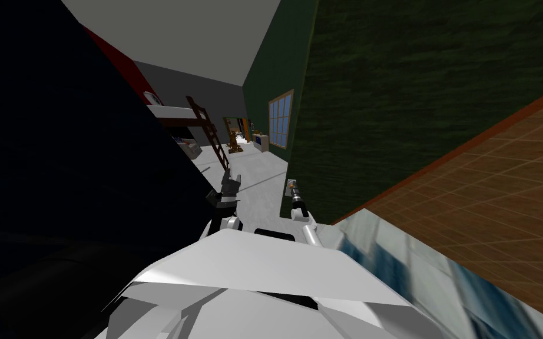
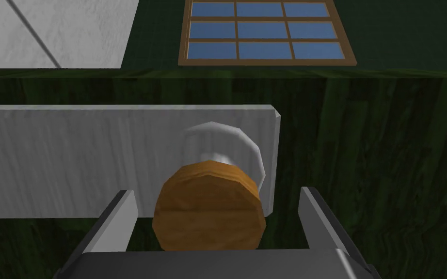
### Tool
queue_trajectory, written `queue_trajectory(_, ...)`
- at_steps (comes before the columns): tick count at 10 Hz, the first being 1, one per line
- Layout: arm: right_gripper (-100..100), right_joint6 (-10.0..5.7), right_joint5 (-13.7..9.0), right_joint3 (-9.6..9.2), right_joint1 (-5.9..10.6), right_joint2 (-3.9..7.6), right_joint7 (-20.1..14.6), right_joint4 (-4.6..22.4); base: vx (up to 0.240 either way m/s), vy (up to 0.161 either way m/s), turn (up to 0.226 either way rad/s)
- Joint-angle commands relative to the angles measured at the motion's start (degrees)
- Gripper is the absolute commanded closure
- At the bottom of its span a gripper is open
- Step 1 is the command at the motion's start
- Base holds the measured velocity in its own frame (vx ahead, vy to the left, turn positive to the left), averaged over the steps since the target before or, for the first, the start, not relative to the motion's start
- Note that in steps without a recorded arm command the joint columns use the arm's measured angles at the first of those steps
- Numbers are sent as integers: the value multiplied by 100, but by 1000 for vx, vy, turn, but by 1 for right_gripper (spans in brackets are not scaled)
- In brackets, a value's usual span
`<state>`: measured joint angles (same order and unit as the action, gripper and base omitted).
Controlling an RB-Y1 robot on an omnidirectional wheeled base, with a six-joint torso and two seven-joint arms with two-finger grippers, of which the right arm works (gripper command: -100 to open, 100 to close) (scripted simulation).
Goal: Push the door open
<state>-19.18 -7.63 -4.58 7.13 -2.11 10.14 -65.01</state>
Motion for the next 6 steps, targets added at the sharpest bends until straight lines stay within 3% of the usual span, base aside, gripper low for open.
queue_trajectory(1,-100,0,0,0,0,0,0,0,63,56,-3)
queue_trajectory(2,100,0,0,0,0,0,0,0,-7,-7,0)
queue_trajectory(6,100,0,0,0,0,0,0,0,-17,-11,7)
